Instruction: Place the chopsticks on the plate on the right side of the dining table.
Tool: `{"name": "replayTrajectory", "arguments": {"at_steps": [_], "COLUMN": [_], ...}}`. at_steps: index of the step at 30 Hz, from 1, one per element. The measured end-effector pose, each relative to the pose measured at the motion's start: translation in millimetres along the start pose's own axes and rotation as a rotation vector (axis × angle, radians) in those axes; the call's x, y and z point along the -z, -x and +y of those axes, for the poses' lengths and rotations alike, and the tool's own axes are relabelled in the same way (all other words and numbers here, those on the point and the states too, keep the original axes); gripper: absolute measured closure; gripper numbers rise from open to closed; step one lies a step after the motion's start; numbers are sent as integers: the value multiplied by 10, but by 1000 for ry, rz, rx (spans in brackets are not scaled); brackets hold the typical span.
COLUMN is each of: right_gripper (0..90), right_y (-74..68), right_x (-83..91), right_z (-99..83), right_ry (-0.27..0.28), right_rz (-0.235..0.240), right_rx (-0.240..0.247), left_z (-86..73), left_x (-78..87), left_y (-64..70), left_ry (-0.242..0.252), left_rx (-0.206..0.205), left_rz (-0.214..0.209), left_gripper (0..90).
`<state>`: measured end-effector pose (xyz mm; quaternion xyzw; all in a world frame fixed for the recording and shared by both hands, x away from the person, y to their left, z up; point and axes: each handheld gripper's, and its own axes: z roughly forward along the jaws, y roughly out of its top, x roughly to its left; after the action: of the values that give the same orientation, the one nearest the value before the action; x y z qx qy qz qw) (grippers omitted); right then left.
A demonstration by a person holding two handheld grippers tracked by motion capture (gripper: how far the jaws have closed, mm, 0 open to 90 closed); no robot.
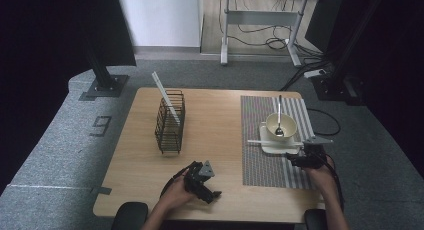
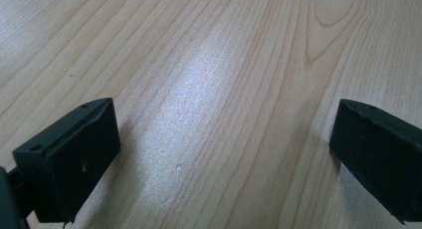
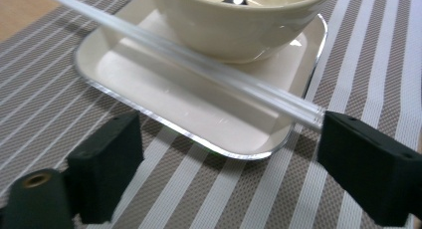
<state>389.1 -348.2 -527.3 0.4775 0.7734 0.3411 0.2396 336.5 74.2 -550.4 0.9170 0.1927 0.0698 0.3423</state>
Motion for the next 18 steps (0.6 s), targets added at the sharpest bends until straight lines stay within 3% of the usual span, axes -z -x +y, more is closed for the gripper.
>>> {"name": "replayTrajectory", "arguments": {"at_steps": [10,18], "right_gripper": [8,9], "right_y": [-125,-432], "right_x": [409,638], "right_z": [-110,-94], "right_ry": [-7,-12], "right_rz": [5,26], "right_rx": [15,32], "left_z": [0,-1], "left_x": [0,2], "left_y": [-1,-2], "left_ry": [0,-1], "left_rx": [0,-2], "left_rz": [0,1], "left_gripper": [0,0]}}
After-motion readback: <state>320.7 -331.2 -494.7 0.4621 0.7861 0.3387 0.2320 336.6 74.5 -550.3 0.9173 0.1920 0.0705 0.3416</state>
